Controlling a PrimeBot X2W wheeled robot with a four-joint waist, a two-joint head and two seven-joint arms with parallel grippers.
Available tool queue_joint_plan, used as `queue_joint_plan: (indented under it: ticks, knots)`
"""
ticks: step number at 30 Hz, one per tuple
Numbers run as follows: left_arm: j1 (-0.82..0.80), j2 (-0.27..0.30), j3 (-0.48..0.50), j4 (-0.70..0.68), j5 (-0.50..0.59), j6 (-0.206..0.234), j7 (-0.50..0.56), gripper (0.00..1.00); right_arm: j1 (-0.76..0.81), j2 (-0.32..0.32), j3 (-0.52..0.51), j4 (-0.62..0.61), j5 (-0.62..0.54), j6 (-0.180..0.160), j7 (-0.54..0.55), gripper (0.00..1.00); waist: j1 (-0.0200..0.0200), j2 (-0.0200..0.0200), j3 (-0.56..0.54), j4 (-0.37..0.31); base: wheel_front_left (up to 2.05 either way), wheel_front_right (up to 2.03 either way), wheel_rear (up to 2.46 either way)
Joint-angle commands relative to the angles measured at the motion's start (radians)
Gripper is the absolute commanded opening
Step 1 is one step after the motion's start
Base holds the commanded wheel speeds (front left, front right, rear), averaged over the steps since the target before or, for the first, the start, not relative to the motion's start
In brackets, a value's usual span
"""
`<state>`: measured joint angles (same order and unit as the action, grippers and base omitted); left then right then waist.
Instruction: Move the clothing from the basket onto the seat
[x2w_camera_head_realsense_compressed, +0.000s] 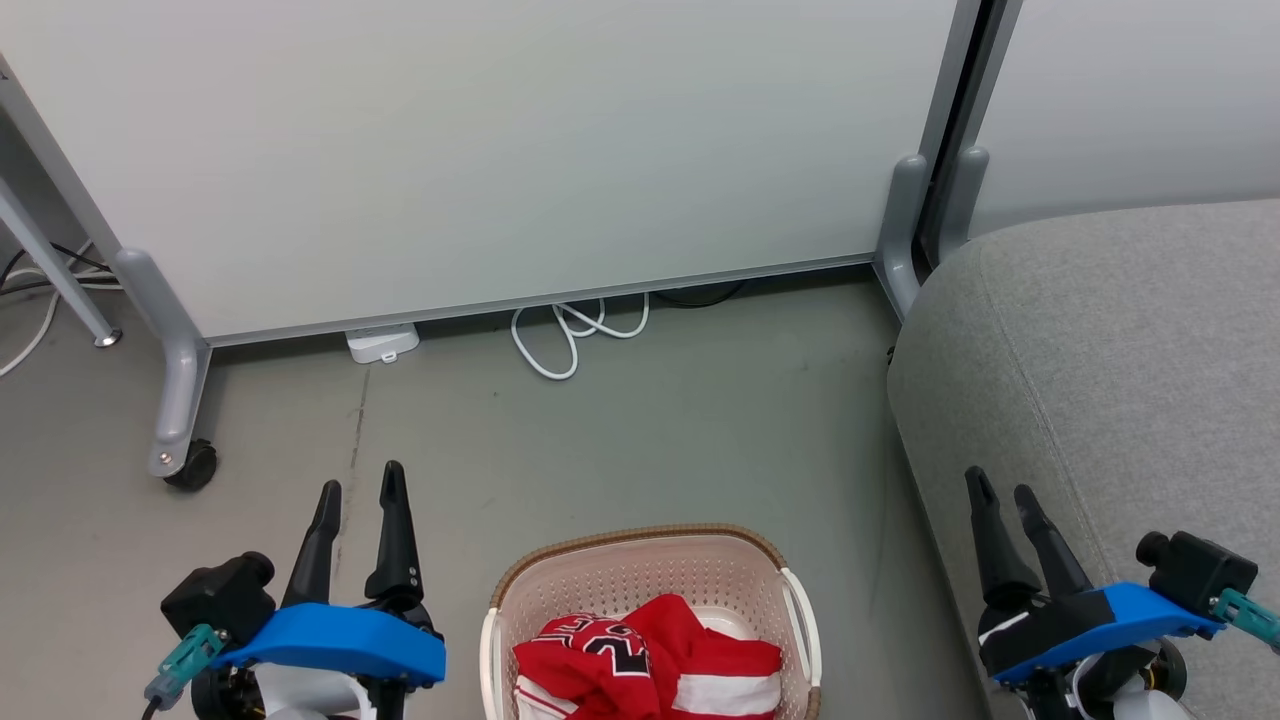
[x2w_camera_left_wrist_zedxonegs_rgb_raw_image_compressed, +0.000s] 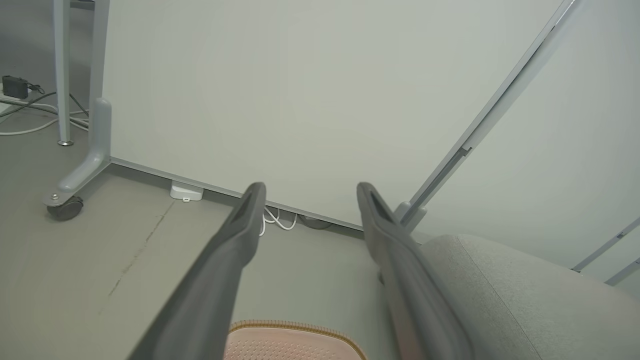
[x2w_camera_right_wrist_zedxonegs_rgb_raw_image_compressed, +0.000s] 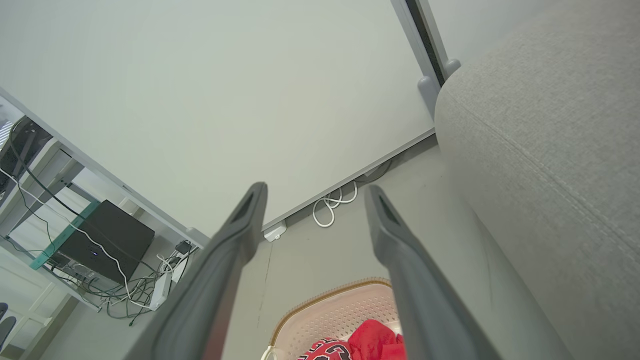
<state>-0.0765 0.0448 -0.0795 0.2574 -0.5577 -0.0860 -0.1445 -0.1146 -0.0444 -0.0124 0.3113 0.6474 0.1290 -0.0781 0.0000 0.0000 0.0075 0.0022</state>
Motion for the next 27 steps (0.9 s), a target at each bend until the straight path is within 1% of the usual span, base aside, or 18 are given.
queue_joint_plan:
  ticks: [1,19,27]
  knots:
    - [-0.02,0.006,-0.005,-0.008,0.03,-0.001,-0.012,1.0,-0.016,-0.007,0.003,-0.005,-0.029,0.002,-0.009,1.0,0.0,0.0,0.001,0.0,0.0,0.0,0.0]
    - [-0.009,0.007,-0.017,0.014,0.174,0.009,-0.055,1.0,-0.017,-0.008,0.002,0.003,-0.196,0.002,-0.033,1.0,0.0,0.0,-0.002,-0.002,0.0,0.0,0.0]
    - [-0.009,0.007,-0.022,0.026,0.218,0.01,-0.072,1.0,-0.018,-0.008,0.002,0.003,-0.261,0.002,-0.043,1.0,0.0,0.0,-0.001,-0.002,0.0,0.0,0.0]
